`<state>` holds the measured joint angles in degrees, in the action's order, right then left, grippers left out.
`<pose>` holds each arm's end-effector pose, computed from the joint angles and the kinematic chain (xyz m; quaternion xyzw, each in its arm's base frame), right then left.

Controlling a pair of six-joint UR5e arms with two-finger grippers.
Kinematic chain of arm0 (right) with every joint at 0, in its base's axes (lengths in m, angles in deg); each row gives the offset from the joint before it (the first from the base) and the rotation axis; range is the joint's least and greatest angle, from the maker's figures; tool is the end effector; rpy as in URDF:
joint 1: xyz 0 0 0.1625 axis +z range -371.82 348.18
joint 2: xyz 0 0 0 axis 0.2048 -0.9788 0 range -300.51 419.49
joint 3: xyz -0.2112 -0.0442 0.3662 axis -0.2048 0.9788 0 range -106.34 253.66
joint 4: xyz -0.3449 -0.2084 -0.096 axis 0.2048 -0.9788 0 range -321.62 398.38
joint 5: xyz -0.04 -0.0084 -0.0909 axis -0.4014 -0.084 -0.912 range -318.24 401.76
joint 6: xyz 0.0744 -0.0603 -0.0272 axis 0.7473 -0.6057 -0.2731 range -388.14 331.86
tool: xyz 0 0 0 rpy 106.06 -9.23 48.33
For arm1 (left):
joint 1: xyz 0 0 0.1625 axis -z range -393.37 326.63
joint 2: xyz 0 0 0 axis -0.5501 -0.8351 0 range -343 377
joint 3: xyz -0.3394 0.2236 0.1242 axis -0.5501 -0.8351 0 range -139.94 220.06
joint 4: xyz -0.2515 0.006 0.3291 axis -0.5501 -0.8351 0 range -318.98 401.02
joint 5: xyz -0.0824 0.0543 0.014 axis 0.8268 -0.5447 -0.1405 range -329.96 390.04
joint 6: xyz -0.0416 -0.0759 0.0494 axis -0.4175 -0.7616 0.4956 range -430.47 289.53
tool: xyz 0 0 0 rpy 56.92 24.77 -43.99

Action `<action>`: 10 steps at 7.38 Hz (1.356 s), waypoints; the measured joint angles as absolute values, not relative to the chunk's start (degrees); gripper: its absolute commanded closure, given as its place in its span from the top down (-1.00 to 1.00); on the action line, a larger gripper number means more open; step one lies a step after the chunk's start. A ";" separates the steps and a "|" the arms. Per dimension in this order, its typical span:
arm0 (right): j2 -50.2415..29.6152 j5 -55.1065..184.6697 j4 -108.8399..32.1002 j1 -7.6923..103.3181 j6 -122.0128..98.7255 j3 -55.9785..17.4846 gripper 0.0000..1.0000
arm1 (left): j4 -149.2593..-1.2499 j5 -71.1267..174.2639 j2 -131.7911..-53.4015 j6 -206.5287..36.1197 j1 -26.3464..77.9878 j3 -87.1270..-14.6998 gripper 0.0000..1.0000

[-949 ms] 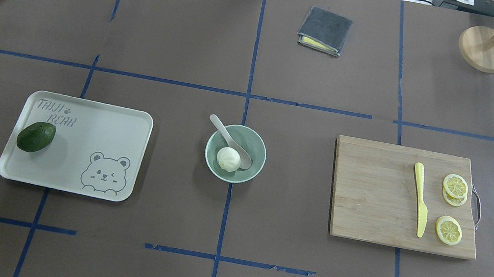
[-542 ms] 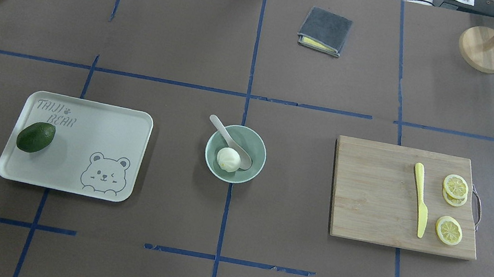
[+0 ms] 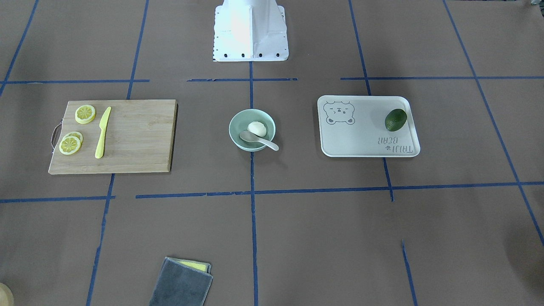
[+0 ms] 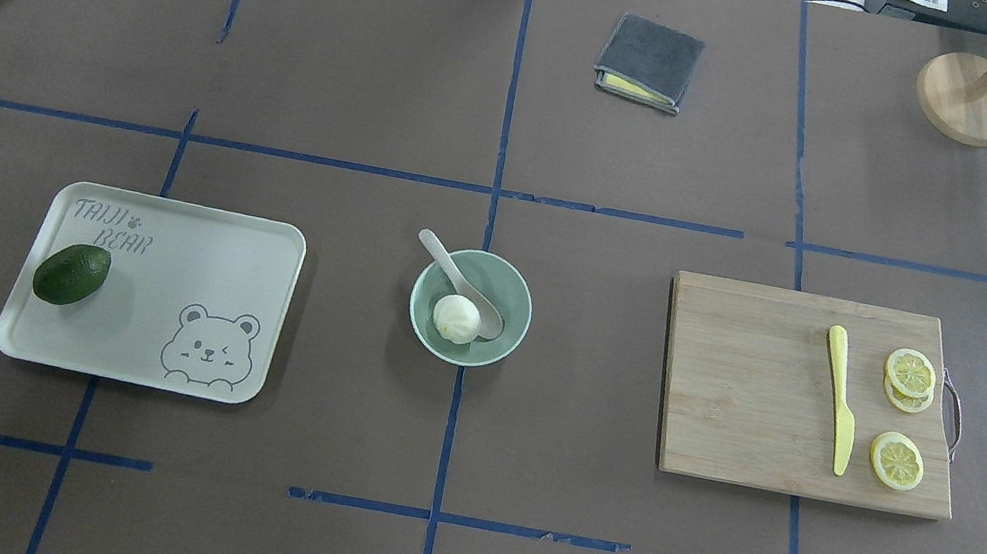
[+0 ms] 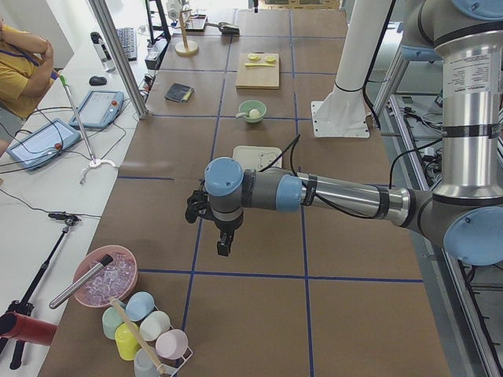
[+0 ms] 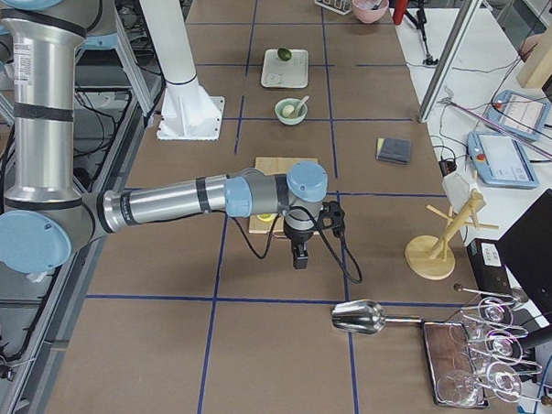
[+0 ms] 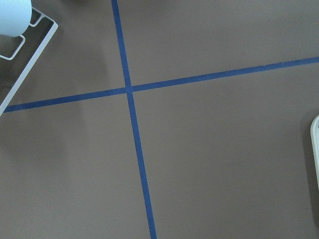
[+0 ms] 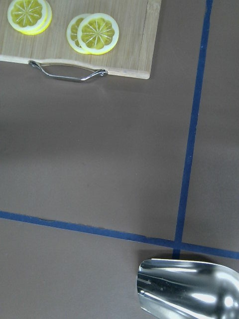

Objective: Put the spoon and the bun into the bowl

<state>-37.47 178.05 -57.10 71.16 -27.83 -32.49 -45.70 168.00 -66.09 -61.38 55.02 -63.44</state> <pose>0.0072 -0.4438 0.5840 0.0045 -0.3940 -0.0665 0.9167 -0.0469 -0.4433 0.6004 0.0528 0.4037 0.0969 0.9082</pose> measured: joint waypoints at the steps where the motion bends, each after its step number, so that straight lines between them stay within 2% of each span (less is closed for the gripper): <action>1: -37.56 178.22 -57.08 72.09 -28.00 -32.33 1.00 | -46.20 168.01 -65.43 -59.35 55.03 -63.01 1.00; 4: -37.83 178.68 -57.13 73.11 -28.14 -32.20 1.00 | -47.51 168.43 -63.98 -57.87 55.10 -63.45 1.00; 10: -36.24 178.38 -56.99 72.98 -28.07 -29.88 1.00 | -47.08 167.87 -66.56 -57.83 55.25 -61.02 1.00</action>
<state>-36.24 178.38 -56.99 72.98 -28.07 -29.88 -47.08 167.87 -66.56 -57.83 55.25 -61.02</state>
